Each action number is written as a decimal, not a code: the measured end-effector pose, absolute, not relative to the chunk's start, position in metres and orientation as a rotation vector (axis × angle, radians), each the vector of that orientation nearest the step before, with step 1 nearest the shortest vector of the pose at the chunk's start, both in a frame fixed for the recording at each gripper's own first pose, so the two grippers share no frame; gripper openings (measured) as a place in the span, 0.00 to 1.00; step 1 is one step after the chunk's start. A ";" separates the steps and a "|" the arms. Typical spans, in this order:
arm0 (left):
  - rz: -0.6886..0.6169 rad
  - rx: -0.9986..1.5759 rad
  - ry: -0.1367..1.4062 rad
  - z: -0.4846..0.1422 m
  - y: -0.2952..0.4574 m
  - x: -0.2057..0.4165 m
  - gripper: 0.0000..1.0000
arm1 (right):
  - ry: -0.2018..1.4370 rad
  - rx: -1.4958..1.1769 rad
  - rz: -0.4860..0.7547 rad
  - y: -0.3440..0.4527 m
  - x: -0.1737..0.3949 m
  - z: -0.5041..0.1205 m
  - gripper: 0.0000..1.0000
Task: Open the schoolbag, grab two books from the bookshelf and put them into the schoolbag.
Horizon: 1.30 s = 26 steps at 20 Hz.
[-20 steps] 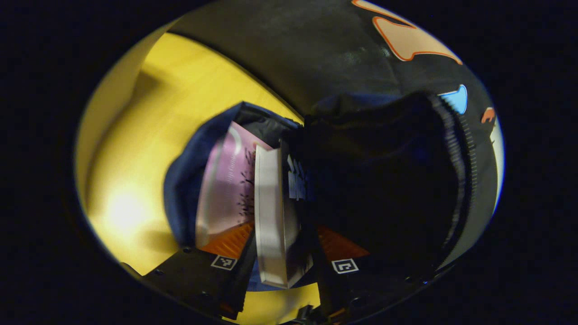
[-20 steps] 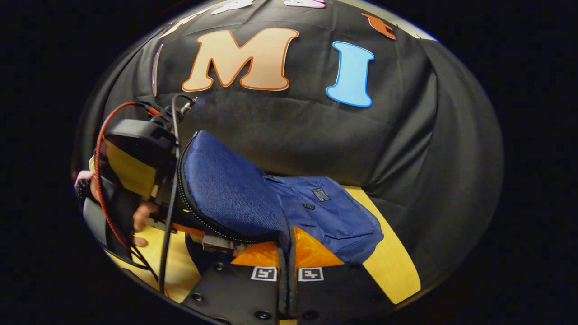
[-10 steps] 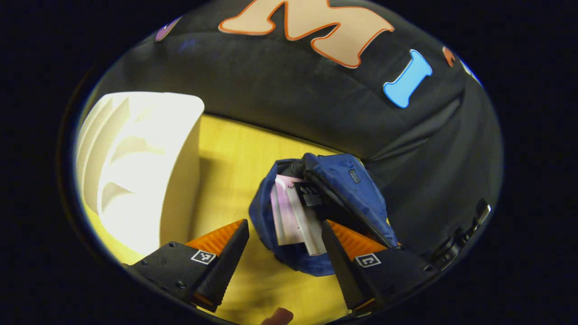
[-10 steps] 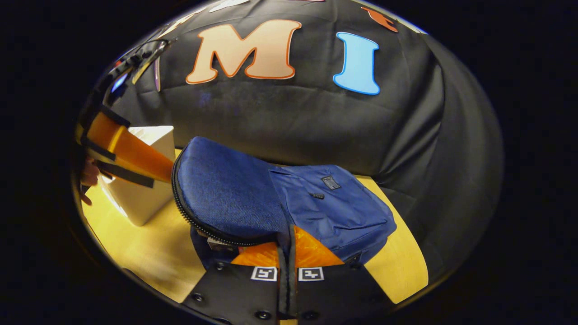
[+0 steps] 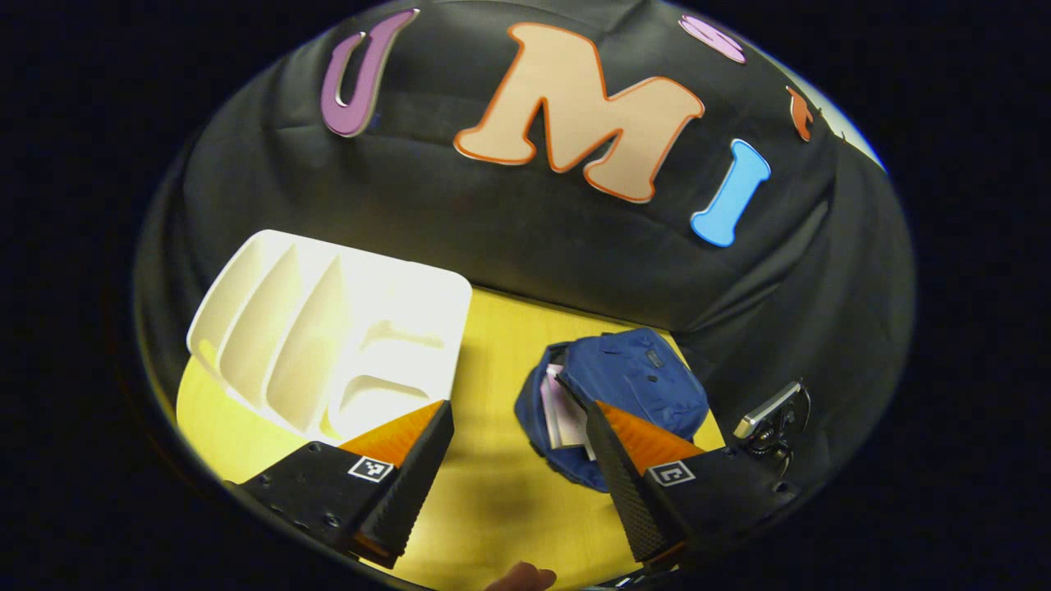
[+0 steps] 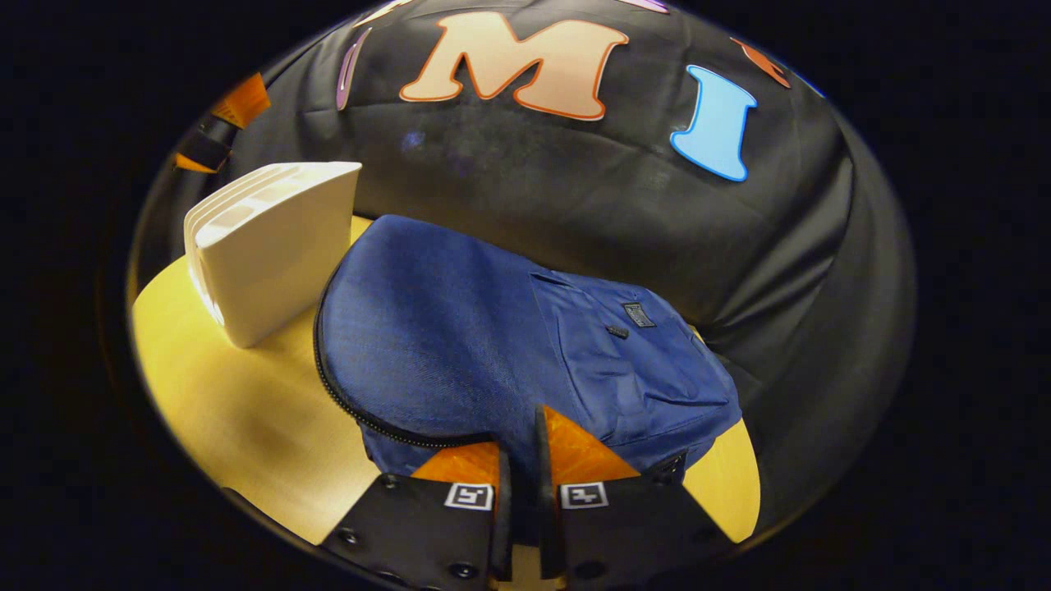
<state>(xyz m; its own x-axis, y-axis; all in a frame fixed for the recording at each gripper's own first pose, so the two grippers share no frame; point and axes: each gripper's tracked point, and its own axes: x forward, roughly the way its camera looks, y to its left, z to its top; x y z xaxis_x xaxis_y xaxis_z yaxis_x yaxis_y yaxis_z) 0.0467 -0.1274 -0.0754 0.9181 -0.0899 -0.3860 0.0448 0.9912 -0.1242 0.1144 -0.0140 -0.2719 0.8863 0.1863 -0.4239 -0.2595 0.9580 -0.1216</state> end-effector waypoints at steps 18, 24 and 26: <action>0.213 -0.131 0.243 0.003 0.049 -0.020 0.95 | 0.531 -0.176 0.135 0.008 0.059 -0.269 1.00; 0.148 -0.091 0.185 0.018 0.046 -0.021 0.96 | 0.473 -0.094 0.159 0.014 0.009 -0.221 1.00; 0.117 -0.081 0.158 0.025 0.039 -0.022 0.96 | 0.431 -0.076 0.153 0.014 -0.002 -0.194 0.92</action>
